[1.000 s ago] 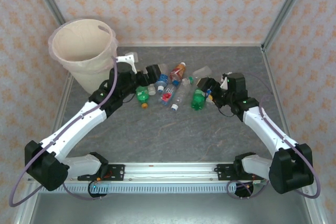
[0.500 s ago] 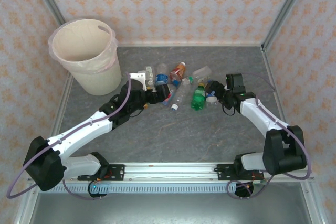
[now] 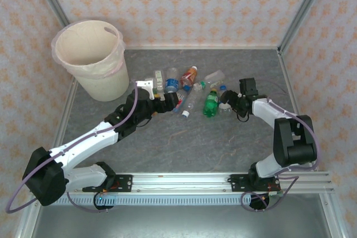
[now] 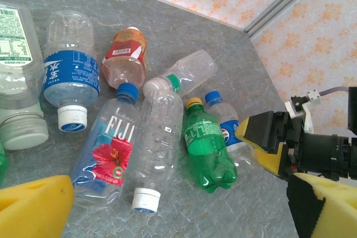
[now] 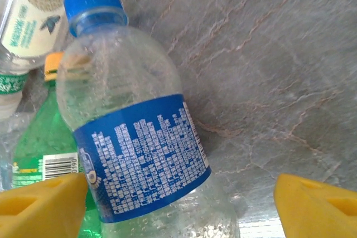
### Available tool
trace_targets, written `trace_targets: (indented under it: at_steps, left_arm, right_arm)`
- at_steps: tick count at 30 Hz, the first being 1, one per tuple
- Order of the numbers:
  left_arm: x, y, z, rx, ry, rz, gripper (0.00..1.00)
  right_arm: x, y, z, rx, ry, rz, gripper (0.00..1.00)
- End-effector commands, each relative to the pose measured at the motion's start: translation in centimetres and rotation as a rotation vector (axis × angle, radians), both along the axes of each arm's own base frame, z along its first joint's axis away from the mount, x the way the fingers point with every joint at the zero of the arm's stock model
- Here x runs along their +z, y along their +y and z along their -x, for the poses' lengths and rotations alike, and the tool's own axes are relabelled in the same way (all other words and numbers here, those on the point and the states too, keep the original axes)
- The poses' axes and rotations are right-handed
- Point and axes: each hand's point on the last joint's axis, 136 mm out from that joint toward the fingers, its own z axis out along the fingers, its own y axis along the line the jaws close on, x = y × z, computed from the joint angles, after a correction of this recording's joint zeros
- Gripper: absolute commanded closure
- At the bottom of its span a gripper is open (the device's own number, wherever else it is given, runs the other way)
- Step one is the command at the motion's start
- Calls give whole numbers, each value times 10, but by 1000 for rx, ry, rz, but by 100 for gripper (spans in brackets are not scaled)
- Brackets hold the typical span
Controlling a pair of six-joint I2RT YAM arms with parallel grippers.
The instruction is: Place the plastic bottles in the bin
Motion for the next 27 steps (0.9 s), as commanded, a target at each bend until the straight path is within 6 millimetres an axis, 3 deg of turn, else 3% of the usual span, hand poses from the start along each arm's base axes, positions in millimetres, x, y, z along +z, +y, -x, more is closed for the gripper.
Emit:
trace_targets:
  at_steps: [1,13,27]
  left_arm:
    - [9,2,1,5,-42,11,1]
    - [4,-2,-1,-4,-32,10,1]
    - [2,-3,-2,-5,-24,10,1]
  right_arm:
    - [9,7,-11,35,-42,-20,14]
    - [-15,8,-4,57,16,-20,16]
    - [-14,5,-18,51,12,16,9]
